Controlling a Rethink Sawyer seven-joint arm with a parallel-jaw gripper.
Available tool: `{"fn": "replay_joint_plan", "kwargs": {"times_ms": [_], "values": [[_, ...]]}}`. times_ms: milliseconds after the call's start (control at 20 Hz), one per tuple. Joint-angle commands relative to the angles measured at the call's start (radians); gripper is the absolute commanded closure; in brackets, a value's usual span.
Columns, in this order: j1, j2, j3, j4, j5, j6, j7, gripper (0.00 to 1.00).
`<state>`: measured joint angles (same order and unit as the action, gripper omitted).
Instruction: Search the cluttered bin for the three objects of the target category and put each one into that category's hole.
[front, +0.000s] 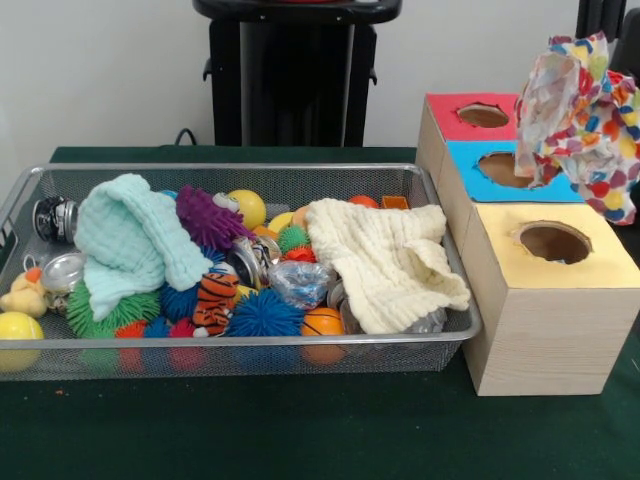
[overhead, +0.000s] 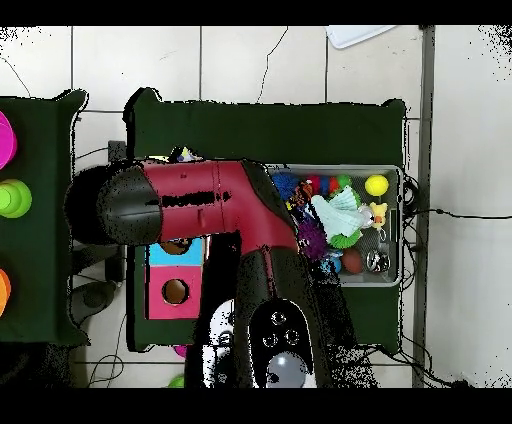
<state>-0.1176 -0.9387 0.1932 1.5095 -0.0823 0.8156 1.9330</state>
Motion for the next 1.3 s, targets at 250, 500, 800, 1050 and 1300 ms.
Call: {"fn": "replay_joint_plan", "kwargs": {"times_ms": [250,500,800,1050,1300], "values": [[-0.051,0.074,0.055,0.057,-0.014,-0.057,-0.013,1.00],[-0.062,0.077,0.059,0.084,-0.022,-0.096,-0.020,1.00],[-0.065,0.076,0.059,0.137,-0.034,-0.176,-0.006,1.00],[-0.053,0.089,0.047,0.135,-0.042,-0.213,0.019,1.00],[-0.034,0.097,0.029,0.136,-0.045,-0.248,0.057,1.00]]}}
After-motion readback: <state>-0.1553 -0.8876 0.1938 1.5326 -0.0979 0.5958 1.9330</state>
